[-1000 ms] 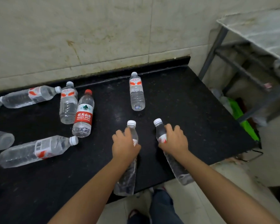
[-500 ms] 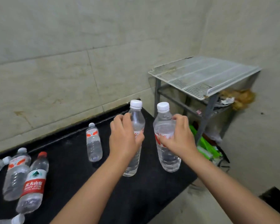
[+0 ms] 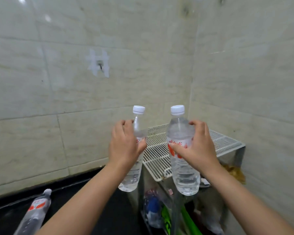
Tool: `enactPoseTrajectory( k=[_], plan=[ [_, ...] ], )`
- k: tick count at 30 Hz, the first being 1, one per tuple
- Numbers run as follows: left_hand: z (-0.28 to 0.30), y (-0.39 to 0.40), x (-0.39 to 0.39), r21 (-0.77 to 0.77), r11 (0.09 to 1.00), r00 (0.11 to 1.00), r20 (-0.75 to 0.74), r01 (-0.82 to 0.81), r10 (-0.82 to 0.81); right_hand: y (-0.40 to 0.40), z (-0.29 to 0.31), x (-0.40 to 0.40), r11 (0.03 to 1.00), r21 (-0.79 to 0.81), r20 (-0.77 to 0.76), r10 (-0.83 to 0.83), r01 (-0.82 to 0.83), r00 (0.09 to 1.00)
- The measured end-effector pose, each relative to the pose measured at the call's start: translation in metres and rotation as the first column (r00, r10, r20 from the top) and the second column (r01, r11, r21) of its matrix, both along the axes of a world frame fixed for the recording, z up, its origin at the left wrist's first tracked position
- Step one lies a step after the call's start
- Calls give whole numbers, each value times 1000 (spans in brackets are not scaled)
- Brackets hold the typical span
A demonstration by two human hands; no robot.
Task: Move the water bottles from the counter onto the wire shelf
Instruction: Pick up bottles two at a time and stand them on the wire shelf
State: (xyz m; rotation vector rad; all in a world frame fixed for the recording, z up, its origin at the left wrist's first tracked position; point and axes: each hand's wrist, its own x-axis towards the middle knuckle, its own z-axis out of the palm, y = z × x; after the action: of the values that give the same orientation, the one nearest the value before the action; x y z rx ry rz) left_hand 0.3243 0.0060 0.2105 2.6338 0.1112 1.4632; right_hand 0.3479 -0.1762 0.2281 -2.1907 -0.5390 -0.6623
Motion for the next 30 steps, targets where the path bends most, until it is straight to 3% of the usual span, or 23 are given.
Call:
enactPoseTrajectory(
  k=[10, 13, 18, 20, 23, 27, 30],
  plan=[
    [9, -3, 151, -9, 999, 983, 180, -34, 35, -5, 11, 162, 1000, 22, 51, 7, -8, 999],
    [9, 9, 202, -44, 998, 987, 153, -50, 56, 10, 14, 216, 1000, 18, 51, 10, -11, 999],
    [15, 15, 268, -247, 967, 998, 16, -63, 69, 38, 11, 297, 999, -8, 56, 32, -31, 998],
    [11, 20, 293, -241, 967, 996, 1, -86, 89, 51, 7, 327, 998, -25, 57, 60, -58, 997],
    [-8, 32, 328, -169, 980, 991, 70, -103, 116, 71, -4, 365, 994, -27, 31, 108, -107, 994],
    [-20, 36, 359, -197, 971, 966, 194, -134, 172, 95, -20, 404, 979, 37, -28, 202, -201, 979],
    [-22, 38, 372, -232, 957, 964, 160, -173, 213, 111, -26, 422, 958, 102, -53, 274, -268, 960]
  ],
)
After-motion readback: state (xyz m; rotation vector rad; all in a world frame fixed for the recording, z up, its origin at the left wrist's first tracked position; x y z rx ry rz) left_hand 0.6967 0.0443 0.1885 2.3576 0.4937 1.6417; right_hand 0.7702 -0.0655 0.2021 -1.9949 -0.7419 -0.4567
